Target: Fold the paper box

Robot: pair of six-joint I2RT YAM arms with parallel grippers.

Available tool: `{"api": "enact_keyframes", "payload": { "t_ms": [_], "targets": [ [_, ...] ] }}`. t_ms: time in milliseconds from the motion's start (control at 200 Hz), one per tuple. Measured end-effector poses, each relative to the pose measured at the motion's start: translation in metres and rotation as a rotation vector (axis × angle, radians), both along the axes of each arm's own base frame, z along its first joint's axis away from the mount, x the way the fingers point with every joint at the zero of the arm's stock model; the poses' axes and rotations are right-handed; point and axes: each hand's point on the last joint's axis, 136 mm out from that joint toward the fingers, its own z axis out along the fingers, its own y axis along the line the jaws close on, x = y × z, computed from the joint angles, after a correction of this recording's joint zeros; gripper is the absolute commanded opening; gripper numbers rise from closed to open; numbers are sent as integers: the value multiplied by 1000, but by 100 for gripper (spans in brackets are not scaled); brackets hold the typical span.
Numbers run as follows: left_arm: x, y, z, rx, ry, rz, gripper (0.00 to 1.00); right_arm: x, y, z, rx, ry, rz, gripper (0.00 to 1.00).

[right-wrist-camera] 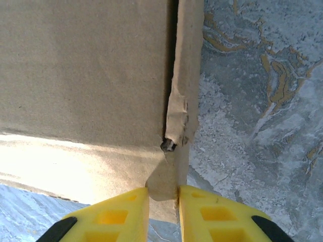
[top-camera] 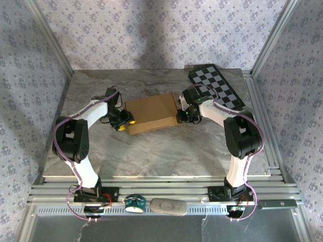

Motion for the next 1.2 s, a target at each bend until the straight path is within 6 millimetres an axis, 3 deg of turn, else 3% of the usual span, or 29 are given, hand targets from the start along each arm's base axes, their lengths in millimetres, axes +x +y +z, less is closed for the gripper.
{"api": "enact_keyframes", "payload": {
  "t_ms": [310, 605, 1204],
  "targets": [
    [-9, 3, 20, -3, -20, 27, 59, -3, 3, 0, 26, 32, 6, 23],
    [-12, -4, 21, -24, -11, 24, 58, -2, 4, 0, 30, 45, 4, 23],
    [-12, -8, -4, -1, 32, -15, 56, 2, 7, -2, 45, 70, 3, 23]
  ]
}}
